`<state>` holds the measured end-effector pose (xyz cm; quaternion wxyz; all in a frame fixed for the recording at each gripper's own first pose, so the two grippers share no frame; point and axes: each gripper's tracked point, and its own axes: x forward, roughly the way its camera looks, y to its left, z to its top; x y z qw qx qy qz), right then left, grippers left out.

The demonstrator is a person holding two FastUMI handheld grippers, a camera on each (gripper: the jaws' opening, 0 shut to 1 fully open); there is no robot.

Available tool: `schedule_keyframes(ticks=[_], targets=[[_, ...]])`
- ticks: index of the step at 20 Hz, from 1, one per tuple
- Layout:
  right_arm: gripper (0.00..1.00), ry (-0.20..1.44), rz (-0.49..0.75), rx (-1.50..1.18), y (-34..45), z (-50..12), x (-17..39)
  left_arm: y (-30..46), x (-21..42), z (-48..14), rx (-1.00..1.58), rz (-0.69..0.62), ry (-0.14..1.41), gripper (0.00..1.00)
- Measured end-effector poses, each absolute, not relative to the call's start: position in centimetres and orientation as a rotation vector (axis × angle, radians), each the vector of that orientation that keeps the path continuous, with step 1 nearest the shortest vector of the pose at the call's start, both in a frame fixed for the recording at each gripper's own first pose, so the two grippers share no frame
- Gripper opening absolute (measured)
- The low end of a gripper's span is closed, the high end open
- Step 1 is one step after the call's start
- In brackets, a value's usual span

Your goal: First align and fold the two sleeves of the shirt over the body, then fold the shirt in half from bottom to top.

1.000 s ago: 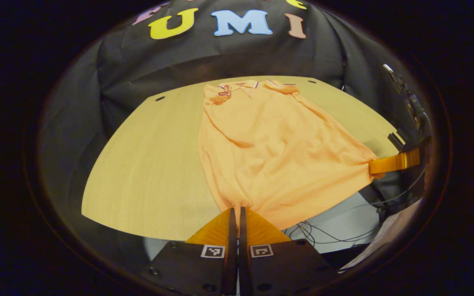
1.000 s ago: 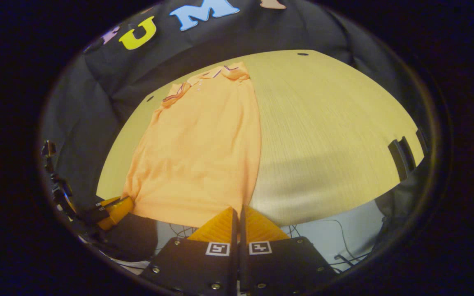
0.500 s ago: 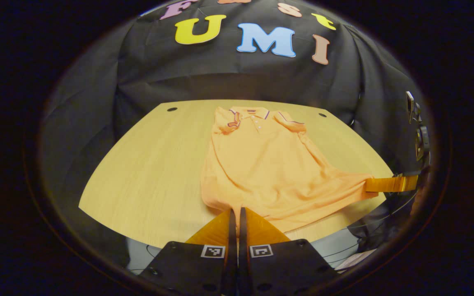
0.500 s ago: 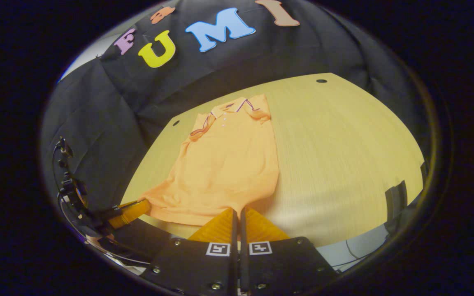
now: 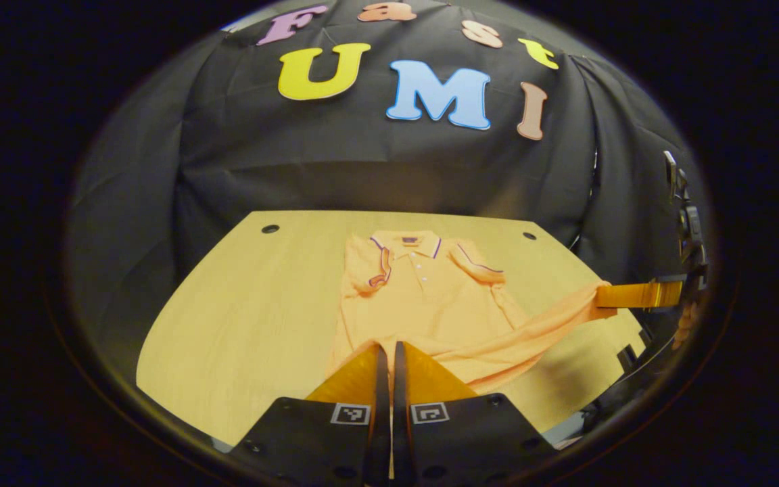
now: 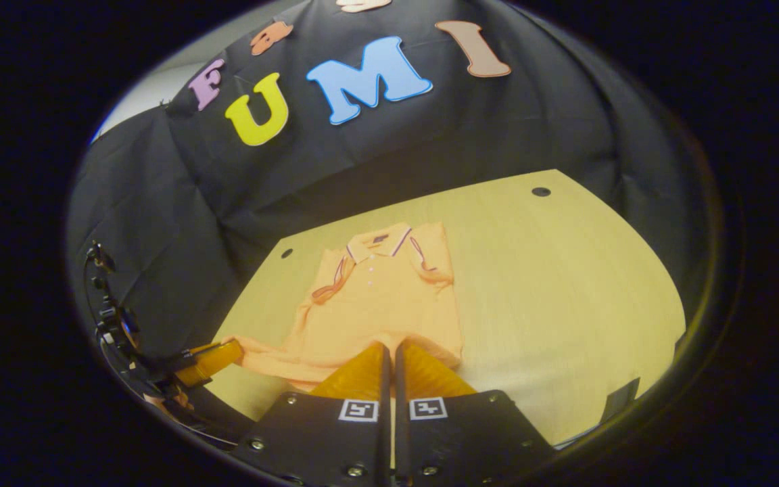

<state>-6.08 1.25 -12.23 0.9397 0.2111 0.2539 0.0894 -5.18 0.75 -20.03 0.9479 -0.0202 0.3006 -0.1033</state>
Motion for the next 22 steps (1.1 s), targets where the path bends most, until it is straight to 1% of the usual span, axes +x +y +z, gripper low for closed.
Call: schedule_keyframes(ticks=[3,8,10,12,15,22], targets=[[0.03,0.506,0.137,0.445,0.7,-11.1,-2.1,0.8,0.0,-19.2,-0.052,-0.243,0.592,0.09],[0.02,0.483,0.072,0.44,0.6,-9.1,3.8,0.7,7.8,-18.2,-0.061,-0.3,0.564,0.08],[0.02,0.475,0.057,0.414,-0.1,-8.2,5.8,0.3,10.5,-17.7,-0.061,-0.322,0.551,0.09],[0.02,0.47,0.045,0.39,-0.1,-7.5,7.8,0.1,11.6,-17.4,-0.047,-0.331,0.533,0.08],[0.02,0.466,0.044,0.37,-0.3,-6.6,10.6,-0.1,14.6,-17.2,-0.053,-0.321,0.511,0.08],[0.03,0.487,0.077,0.323,-1.3,-7.4,17.3,0.6,20.6,-18.8,-0.026,-0.217,0.499,0.08]])
